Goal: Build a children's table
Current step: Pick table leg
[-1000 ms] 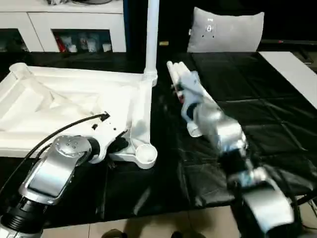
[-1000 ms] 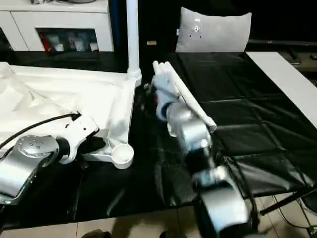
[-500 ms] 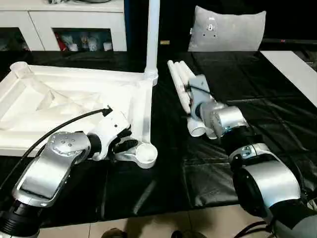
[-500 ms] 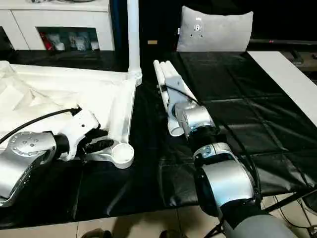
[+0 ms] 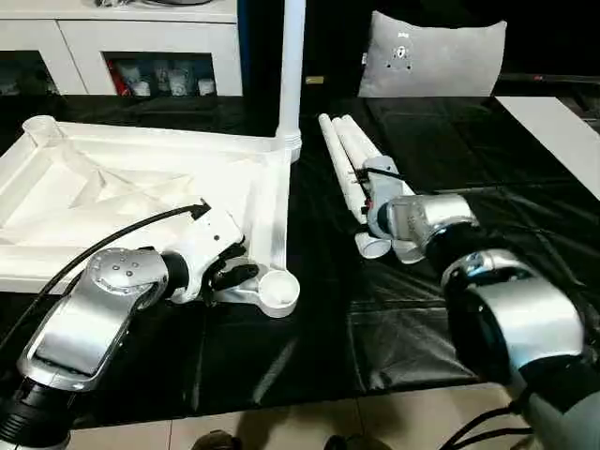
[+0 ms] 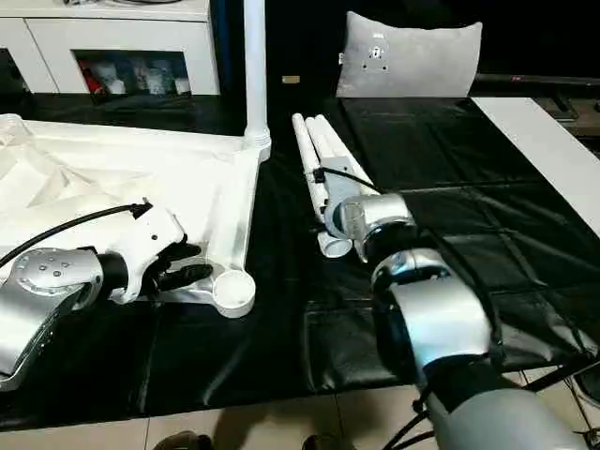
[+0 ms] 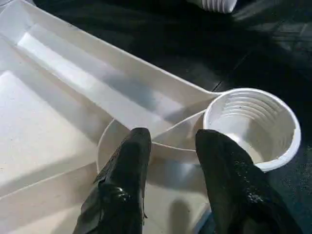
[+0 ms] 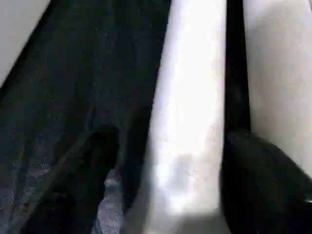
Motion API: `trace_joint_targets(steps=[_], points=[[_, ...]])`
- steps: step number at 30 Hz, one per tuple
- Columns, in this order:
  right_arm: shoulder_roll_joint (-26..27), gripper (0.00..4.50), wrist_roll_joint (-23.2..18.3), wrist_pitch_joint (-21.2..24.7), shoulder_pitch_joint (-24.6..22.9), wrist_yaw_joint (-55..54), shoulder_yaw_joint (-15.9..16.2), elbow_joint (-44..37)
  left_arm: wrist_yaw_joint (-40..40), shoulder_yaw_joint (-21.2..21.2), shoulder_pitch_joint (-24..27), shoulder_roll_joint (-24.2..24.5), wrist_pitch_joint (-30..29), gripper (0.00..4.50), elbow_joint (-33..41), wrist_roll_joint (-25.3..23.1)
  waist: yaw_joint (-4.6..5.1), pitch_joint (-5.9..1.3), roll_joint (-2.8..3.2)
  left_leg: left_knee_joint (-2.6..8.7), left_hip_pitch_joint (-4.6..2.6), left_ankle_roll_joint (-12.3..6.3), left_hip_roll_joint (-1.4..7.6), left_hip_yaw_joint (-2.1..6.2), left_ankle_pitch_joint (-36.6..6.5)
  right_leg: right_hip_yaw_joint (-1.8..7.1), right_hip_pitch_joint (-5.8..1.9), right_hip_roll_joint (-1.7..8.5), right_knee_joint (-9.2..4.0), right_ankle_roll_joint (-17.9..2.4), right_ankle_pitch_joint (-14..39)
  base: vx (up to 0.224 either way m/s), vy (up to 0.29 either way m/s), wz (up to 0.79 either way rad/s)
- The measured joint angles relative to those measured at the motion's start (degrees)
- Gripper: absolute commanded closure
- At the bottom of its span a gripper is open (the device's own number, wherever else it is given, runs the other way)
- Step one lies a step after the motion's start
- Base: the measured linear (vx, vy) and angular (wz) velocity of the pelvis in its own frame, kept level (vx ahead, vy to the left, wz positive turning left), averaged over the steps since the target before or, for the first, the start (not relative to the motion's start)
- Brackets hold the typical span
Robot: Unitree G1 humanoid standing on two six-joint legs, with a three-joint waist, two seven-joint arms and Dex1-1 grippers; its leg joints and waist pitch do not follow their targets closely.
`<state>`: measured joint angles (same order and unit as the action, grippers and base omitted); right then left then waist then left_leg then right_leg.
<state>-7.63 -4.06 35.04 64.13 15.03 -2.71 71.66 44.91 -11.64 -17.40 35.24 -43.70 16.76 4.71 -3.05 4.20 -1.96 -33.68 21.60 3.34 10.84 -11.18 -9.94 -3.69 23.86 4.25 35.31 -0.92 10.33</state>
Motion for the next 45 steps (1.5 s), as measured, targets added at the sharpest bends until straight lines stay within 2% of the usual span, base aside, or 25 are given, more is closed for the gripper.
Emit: trace_joint_targets(steps=[3,6,7,12,21,25,29,31,35,38,39,41,42,45], points=[[-0.34,1.19,0.21,0.01,0.48,0.82,-0.14,1.18,0.28,-0.02,-0.01,0.06,0.01,2.67,0.0,0.09,-0.11,0.01,0.01,0.0,0.0,0.0,0.01,0.0,0.0,-0.01,0.01,0.0,0.02,0.0,0.0,0.0,0.0,0.0],[-0.52,1.29,0.36,0.0,0.59,1.99,-0.13,1.77,0.56,-0.12,-0.01,0.15,0.01,2.67,0.01,0.16,-0.12,0.01,0.01,-0.02,0.0,0.0,0.02,-0.01,0.0,-0.01,0.01,0.0,0.03,-0.01,0.0,0.0,0.0,0.0],[-0.53,1.52,0.34,0.01,0.59,2.62,-0.15,2.07,0.59,-0.17,0.0,0.25,0.01,2.67,0.01,0.2,-0.11,0.0,0.01,-0.02,0.0,0.0,0.02,-0.01,0.0,-0.01,0.01,0.0,0.03,-0.01,-0.01,0.0,0.0,0.0],[-0.57,1.85,0.31,0.0,0.6,3.55,-0.37,3.1,0.81,-0.17,0.09,0.56,0.0,2.67,1.03,0.81,-0.2,0.0,0.01,-0.09,0.0,0.0,0.04,-0.01,0.0,-0.02,0.0,0.0,0.05,-0.05,-0.03,0.0,0.0,0.0],[-0.59,1.96,0.3,-0.02,0.58,4.13,-0.99,3.27,0.97,-0.16,-0.18,0.21,0.0,2.67,0.96,1.73,-0.26,0.01,0.02,-0.13,0.0,0.0,0.05,-0.01,0.0,-0.03,0.0,0.0,0.07,-0.1,-0.06,0.0,0.0,0.0],[-0.62,1.96,-0.62,-0.68,0.25,2.53,-3.25,3.3,0.57,-0.04,-0.46,-0.97,0.14,2.67,0.81,2.28,-0.32,0.01,0.06,-0.17,0.01,0.0,0.05,-0.01,0.0,-0.03,-0.01,0.0,0.1,-0.1,-0.06,0.0,0.0,0.0],[-0.81,1.96,-3.79,-4.22,-0.61,1.11,-7.2,3.02,-2.21,1.7,-1.32,-4.37,1.72,2.67,-0.94,2.6,-0.4,0.13,0.28,-0.29,0.08,0.0,0.07,-0.02,0.01,-0.03,0.05,0.01,0.2,-0.15,-0.09,0.0,0.0,0.0],[-0.81,1.96,-6.34,-8.25,-1.87,1.85,-9.73,0.49,-4.12,2.96,-2.16,-5.93,2.28,2.67,-2.18,2.89,-0.44,0.2,0.4,-0.39,0.16,0.0,0.09,-0.02,0.01,-0.03,0.11,0.01,0.29,-0.16,-0.1,0.0,0.0,0.0],[-0.69,1.96,-9.39,-15.39,-4.37,4.21,-12.58,-7.02,-7.13,4.76,-3.65,-8.91,3.53,2.67,-4.29,3.07,-0.48,0.22,0.62,-0.51,0.24,-0.03,0.12,0.0,0.01,-0.05,0.15,0.01,0.38,-0.16,-0.09,0.0,0.0,0.0],[0.01,1.96,-13.58,-14.28,-8.34,7.83,-15.62,-15.9,-9.1,5.63,-4.16,-11.68,4.81,2.67,-5.65,3.52,-0.55,0.21,0.63,-0.56,0.26,-0.05,0.13,0.04,0.0,-0.08,0.11,0.0,0.37,-0.16,-0.09,0.0,0.0,0.0],[0.39,1.96,-16.31,-12.61,-12.65,11.59,-16.09,-22.92,-10.61,6.47,-5.48,-14.25,5.25,2.67,-7.13,4.24,-0.88,0.2,0.61,-0.55,0.31,-0.05,0.14,0.11,0.01,-0.18,0.03,0.0,0.27,-0.19,-0.11,0.0,0.0,0.0],[1.82,1.96,-19.61,-11.44,-17.84,16.96,-15.99,-29.95,-12.86,8.19,-7.08,-17.42,6.11,2.67,-8.05,5.1,-1.06,0.21,0.69,-0.62,0.36,-0.08,0.16,0.09,0.0,-0.15,0.08,0.0,0.28,-0.24,-0.17,0.0,0.0,0.0],[2.37,1.96,-21.5,-10.28,-21.07,20.45,-15.26,-34.17,-14.07,9.29,-8.62,-19.46,6.17,2.4,-8.54,6.33,-1.39,0.21,0.69,-0.65,0.39,-0.1,0.16,0.09,0.02,-0.17,0.09,0.01,0.28,-0.24,-0.17,0.0,0.0,0.0],[2.43,1.96,-27.6,-6.53,-28.68,27.49,-13.64,-44.84,-16.73,13.41,-12.53,-25.52,4.71,2.3,-9.13,11.19,-2.07,0.21,0.69,-0.7,0.34,-0.12,0.16,0.08,0.01,-0.16,0.07,0.03,0.29,-0.28,-0.21,0.0,0.0,0.0]])
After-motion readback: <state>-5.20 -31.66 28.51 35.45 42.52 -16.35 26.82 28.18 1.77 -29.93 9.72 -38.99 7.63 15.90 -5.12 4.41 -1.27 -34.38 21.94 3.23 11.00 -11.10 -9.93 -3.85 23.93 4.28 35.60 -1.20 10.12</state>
